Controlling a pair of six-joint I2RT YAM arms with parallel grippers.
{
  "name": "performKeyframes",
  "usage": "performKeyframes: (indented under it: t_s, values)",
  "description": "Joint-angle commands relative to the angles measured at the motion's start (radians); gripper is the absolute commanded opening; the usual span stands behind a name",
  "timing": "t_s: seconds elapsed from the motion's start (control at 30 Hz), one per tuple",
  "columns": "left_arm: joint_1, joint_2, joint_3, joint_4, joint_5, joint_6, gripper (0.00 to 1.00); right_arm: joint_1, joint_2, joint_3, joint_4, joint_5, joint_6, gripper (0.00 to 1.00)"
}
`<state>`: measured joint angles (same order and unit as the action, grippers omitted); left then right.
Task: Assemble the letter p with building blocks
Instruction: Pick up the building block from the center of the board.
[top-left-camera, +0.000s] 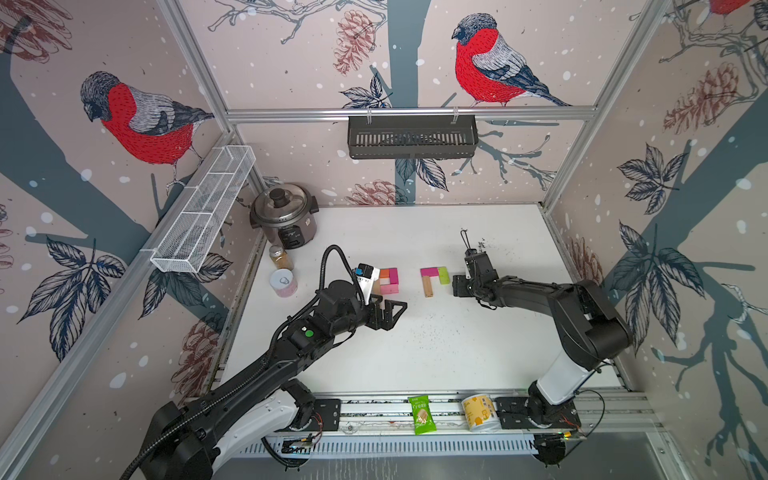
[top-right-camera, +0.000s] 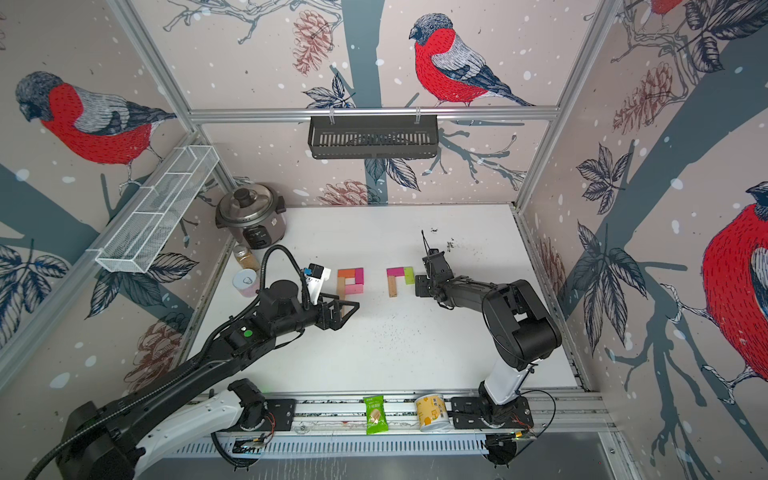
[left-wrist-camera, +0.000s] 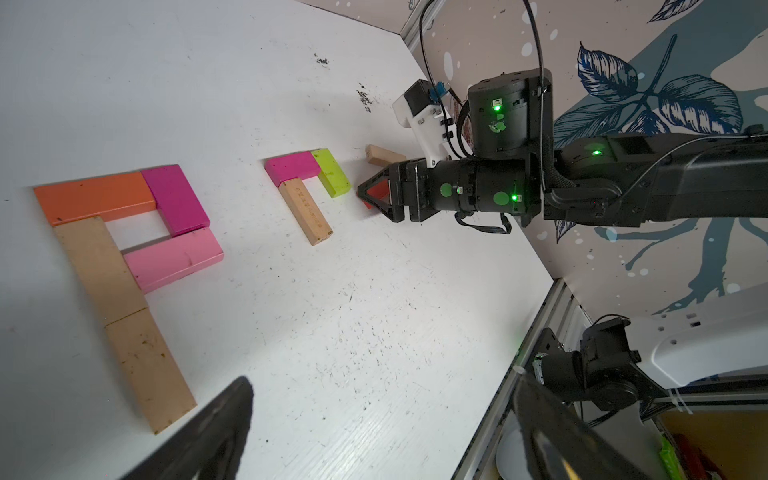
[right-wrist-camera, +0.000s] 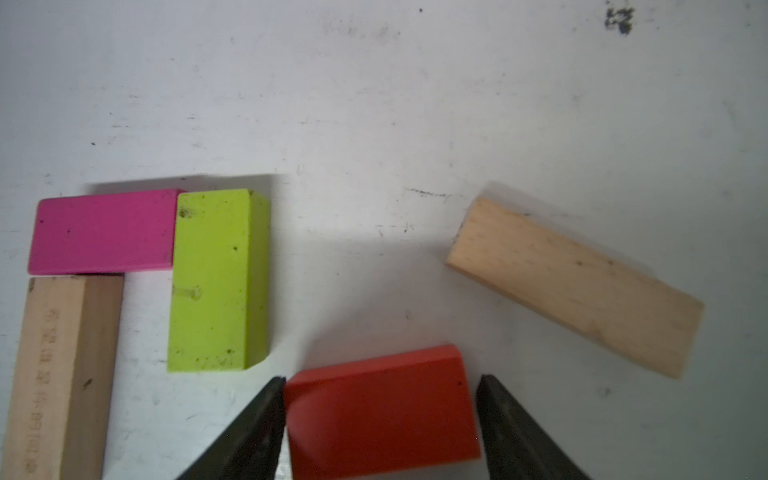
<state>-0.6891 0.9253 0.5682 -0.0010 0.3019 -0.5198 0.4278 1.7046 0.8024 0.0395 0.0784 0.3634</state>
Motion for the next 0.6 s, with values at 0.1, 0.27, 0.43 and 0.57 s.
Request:
performKeyframes:
  t_s: [0.1,0.27,0.43,0.57]
  values:
    - [-0.037,0.063,-0.019,0.181,-0.086,0.052,0.97,0.01,-0.016,-0.011,-0.114,-0.011,0.011,0.66]
    - [-0.047,0.052,-0.088,0.297,-0.086,0.091,0.98,0.014,-0.06,-0.029,-0.12,-0.007,0.027,0.61]
    - [-0.053,0.033,-0.14,0.378,-0.087,0.127,0.98,0.017,-0.131,-0.042,-0.154,-0.013,0.046,0.59]
    - [-0.075,0.014,-0.159,0.373,-0.098,0.144,0.98,0.039,-0.17,-0.048,-0.16,-0.03,0.071,0.59]
